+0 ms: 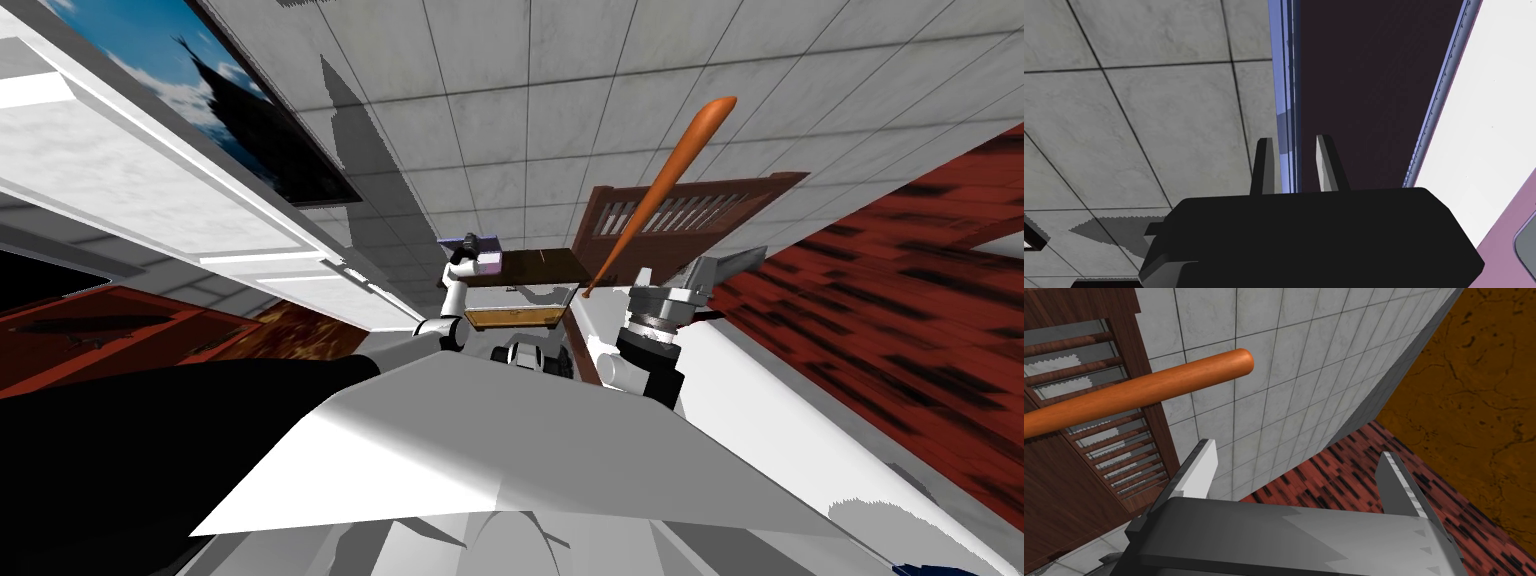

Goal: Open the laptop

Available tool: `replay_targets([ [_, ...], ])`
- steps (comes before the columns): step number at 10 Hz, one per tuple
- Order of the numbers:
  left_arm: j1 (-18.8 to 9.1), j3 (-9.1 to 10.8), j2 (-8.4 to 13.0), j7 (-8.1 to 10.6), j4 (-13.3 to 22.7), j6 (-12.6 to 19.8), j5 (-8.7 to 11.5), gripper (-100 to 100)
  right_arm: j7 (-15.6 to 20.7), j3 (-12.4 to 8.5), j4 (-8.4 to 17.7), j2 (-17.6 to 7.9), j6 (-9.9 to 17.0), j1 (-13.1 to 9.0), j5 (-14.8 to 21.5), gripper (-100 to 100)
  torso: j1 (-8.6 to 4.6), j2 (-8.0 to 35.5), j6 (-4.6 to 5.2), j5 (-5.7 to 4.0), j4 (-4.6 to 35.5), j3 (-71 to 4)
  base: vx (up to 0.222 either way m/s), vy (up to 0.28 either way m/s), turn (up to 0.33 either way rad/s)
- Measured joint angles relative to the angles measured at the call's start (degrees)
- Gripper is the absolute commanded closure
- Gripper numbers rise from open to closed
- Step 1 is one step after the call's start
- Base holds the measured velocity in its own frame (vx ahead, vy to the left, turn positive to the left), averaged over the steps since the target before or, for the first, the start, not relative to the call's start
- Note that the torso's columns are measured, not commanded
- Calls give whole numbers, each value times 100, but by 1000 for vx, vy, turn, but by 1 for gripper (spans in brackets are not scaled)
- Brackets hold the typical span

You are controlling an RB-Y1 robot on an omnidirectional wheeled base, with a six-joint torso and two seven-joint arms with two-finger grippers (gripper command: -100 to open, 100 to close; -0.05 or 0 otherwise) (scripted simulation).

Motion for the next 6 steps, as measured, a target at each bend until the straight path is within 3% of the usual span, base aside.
replay_targets([
  [6, 186, 24, -76, -41, 315, -851, -7, 100, 0, 0, 0, 0, 0, -1, 0, 0, -2, 23, -1, 3, 1, 15, -18, 4, -21],
])
